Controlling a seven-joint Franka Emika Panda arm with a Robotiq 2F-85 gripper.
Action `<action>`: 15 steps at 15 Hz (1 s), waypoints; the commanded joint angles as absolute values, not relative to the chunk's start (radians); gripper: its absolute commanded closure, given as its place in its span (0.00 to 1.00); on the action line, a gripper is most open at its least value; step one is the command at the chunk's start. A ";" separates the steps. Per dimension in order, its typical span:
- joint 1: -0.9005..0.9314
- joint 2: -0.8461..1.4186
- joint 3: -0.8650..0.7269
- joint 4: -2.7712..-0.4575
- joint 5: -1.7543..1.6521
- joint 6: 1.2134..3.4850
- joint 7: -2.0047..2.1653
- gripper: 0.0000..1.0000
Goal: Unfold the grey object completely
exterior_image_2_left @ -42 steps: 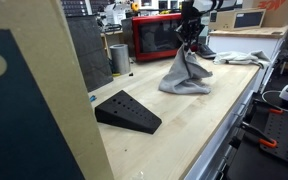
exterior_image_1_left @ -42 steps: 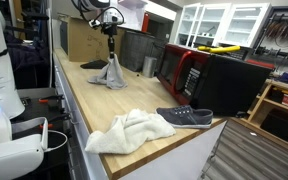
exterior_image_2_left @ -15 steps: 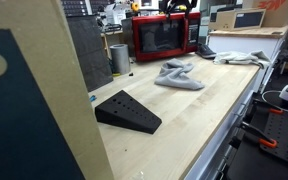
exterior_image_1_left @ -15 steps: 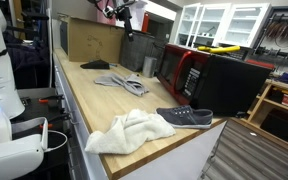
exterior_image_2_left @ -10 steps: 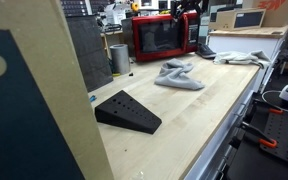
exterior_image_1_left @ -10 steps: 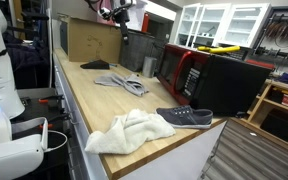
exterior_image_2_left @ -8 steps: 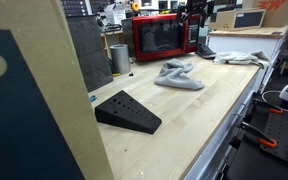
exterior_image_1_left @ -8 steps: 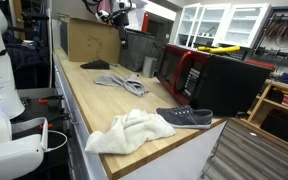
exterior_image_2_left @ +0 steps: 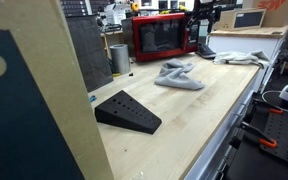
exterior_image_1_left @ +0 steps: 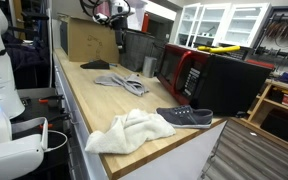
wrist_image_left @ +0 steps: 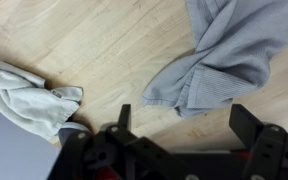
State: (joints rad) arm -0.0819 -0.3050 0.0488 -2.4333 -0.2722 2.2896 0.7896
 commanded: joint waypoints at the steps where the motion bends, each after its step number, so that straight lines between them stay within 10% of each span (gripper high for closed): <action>1: -0.138 -0.244 0.086 -2.439 -0.405 2.298 0.855 0.00; 15: -0.146 0.036 -0.040 -2.349 -0.547 2.435 1.083 0.00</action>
